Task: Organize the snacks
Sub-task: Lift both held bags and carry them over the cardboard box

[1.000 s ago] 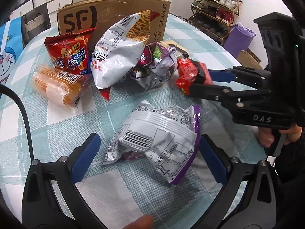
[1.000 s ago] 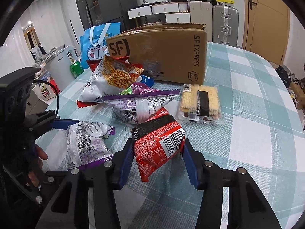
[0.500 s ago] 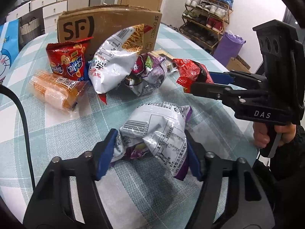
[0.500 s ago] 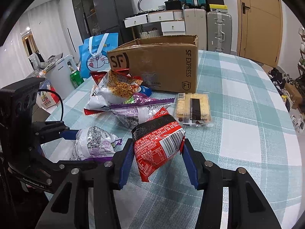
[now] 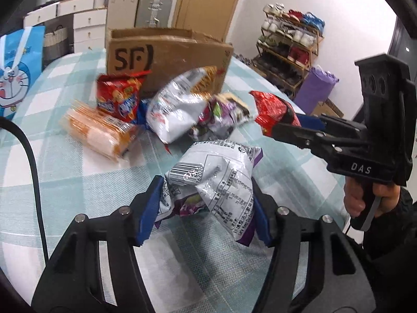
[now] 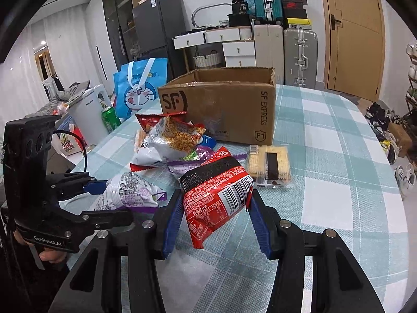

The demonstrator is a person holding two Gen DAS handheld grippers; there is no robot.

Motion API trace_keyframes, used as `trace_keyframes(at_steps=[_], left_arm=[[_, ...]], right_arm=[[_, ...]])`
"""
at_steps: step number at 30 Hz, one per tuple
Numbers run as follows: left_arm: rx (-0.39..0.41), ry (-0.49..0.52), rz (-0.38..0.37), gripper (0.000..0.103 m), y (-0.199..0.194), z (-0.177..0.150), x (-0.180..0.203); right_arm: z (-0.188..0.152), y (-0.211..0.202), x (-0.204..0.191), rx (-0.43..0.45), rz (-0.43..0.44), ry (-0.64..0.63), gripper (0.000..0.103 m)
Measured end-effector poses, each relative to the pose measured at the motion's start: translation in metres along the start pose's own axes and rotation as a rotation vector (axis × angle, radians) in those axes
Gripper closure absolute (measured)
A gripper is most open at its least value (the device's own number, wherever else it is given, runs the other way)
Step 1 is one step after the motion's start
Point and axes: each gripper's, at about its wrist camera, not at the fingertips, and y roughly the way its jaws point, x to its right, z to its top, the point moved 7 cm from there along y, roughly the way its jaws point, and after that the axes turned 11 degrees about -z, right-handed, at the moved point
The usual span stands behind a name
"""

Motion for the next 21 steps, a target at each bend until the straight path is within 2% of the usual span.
trace_keyframes(at_steps=[13,21], left_arm=[[0.12,-0.045,0.082,0.044,-0.053,0.029,-0.012],[0.182,-0.017,0.179,0.044,-0.068,0.056,-0.006]], right_arm=[[0.027,-0.011,-0.007,0.07,0.021,0.015,0.053],[0.047,-0.013,-0.003,0.11,0.022,0.028,0.053]])
